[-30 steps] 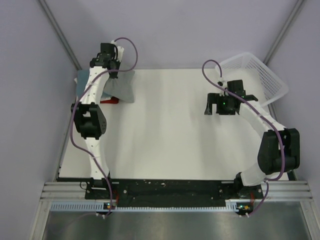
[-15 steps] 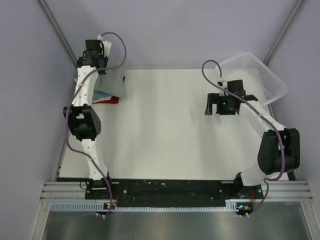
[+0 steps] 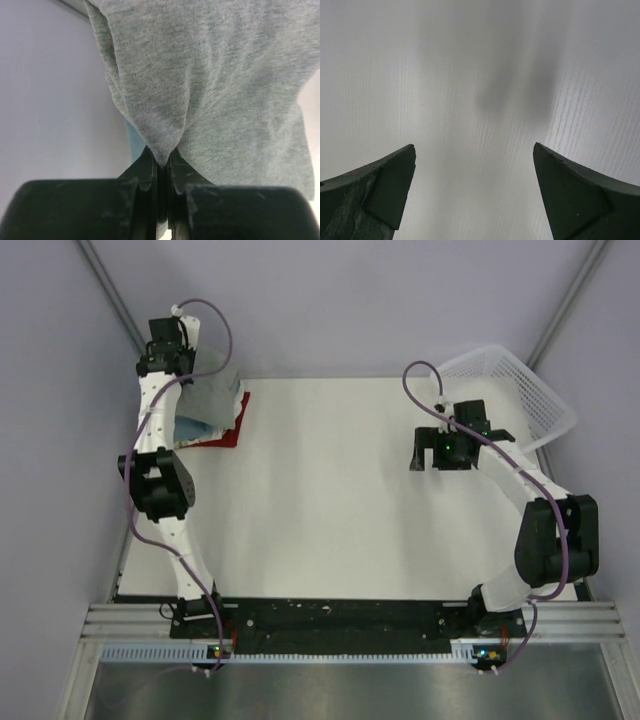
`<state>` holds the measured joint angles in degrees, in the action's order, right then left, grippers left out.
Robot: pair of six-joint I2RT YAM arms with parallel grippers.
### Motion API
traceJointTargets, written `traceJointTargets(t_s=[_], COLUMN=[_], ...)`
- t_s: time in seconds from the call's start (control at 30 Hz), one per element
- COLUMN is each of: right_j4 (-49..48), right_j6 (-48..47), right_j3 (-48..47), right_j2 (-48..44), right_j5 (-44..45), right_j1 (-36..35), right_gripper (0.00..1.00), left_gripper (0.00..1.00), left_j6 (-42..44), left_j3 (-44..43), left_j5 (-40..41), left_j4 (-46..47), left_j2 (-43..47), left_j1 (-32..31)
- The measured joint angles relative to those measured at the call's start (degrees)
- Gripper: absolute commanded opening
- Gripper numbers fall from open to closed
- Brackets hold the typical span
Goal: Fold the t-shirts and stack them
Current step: Put the neatly folded tshirt into the corner of the board with the left arm
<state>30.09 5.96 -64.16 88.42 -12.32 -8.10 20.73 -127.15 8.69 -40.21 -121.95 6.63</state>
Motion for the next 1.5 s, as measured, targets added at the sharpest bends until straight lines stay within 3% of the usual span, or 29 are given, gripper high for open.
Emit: traceJointTargets(t_s=[0.3,0.37,0.43,0.5,0.57,0.8,0.97,1.03,1.2,1.33,1.5], right_j4=[0.1,0.2,0.3,0.6,0.9,0.9,1.0,1.0,1.1,1.2,1.3], right_j6=[0.0,-0.2,-0.3,-0.4,-0.4,-0.4,-0.4,-0.4,-0.6,-0.9,-0.9], right_j3=[0.0,0.0,0.0,0.0,0.0,0.0,0.0,0.0,0.0,0.0,0.0], right_j2=[0.3,0.3,0.3,0.3,0.3,0.4,0.5,0.7,1.0,1.2,2.4], right_j5=[0.3,0.3,0.3,0.3,0.3,0.3,0.3,0.3,0.3,0.3,0.2], right_j1=[0.0,0.0,0.0,0.0,0.0,0.0,-0.2,-0.3,-0.4,-0.4,-0.4], right_gripper=[0.99,0.99,0.99,0.99,0.99,0.99,0.99,0.99,0.99,0.99,0.99], left_gripper=[0.02,0.21,0.51,0.93,0.98,0.91,0.58,0.52,0.54,0.52,0.23], left_j6=[0.7,0.8,0.6,0.6,0.7,0.5,1.3,1.7,1.8,1.5,1.4], left_j3=[-0.3,-1.1,-2.6,-3.1,-3.1,2.9,7.3,7.5,4.9,6.3,10.8], left_j5=[2.3,4.2,6.0,7.6,8.9,8.7,7.2,5.7,3.6,2.6,2.6], left_j4=[4.4,4.7,5.1,6.1,6.7,10.5,11.8,12.0,8.6,6.3,5.3], left_j2=[-7.7,-10.2,-12.7,-14.2,-14.5,-9.6,-4.2,-2.7,-3.4,-4.6,-4.7], left_j1=[2.7,3.0,3.2,3.7,4.5,5.2,0.9,-2.3,-8.0,-8.6,-9.1])
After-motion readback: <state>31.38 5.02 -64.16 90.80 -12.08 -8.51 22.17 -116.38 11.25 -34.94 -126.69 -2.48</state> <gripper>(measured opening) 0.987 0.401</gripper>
